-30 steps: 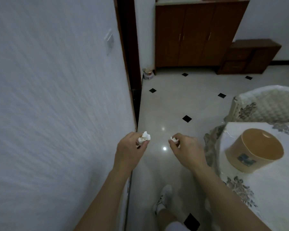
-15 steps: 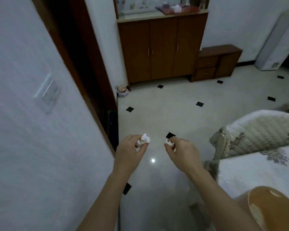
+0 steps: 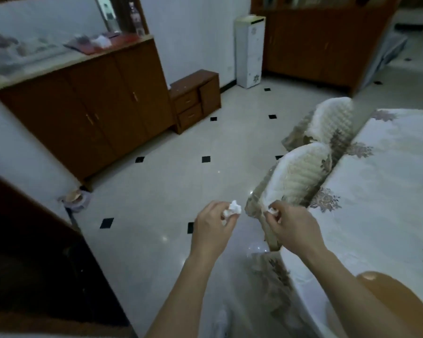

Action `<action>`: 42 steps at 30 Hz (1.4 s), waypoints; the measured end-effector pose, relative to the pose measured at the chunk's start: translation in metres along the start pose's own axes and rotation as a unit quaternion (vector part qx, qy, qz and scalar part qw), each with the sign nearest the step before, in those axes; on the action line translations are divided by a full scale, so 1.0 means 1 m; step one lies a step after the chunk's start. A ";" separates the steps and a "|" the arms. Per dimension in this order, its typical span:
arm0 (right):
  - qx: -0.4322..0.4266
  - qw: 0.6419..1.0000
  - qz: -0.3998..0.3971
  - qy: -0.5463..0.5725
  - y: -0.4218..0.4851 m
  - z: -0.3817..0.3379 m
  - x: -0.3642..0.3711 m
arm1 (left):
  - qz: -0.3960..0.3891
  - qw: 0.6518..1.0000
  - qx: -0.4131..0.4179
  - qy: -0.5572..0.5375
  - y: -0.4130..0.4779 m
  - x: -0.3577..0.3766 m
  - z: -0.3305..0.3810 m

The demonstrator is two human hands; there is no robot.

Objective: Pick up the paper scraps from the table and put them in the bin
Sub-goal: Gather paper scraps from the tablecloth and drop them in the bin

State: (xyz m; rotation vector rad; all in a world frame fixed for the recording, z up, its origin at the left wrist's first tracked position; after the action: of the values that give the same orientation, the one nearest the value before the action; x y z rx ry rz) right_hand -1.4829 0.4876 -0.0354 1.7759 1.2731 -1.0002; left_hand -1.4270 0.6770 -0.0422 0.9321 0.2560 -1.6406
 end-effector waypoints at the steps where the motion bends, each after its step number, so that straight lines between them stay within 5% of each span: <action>1: 0.031 0.999 0.016 -0.008 0.006 0.008 -0.006 | -0.029 0.999 0.019 -0.009 0.017 0.011 0.001; 11: 0.288 0.947 0.132 -0.048 -0.008 0.060 -0.044 | -0.210 0.947 0.230 -0.079 0.111 0.089 0.052; 26: 0.518 0.818 0.243 -0.058 -0.200 0.096 -0.075 | -0.402 0.814 0.384 -0.168 0.006 0.176 0.166; 33: 0.486 0.837 0.238 -0.084 -0.204 0.096 -0.067 | -0.382 0.806 0.437 -0.116 -0.016 0.183 0.180; 38: 0.477 0.860 0.149 -0.105 -0.207 0.107 -0.050 | -0.443 0.759 0.476 0.041 -0.028 0.199 0.175; 42: 0.489 0.849 0.153 -0.129 -0.221 0.117 -0.046 | -0.436 0.755 0.486 0.060 -0.030 0.206 0.171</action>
State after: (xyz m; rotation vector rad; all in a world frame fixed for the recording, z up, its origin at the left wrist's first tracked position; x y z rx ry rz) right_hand -1.7255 0.4213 -0.0705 2.3367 0.2295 -1.7951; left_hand -1.5296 0.4310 -0.0807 1.8964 -0.1637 -2.6699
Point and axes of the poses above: each hand's wrist, its own y-axis towards the middle knuckle, its own x-axis out of the palm, z = x × y, the point moved 2 cm from there along y, towards the middle knuckle, and after that the axes turned 4 degrees about -z, right-handed, at the moved point
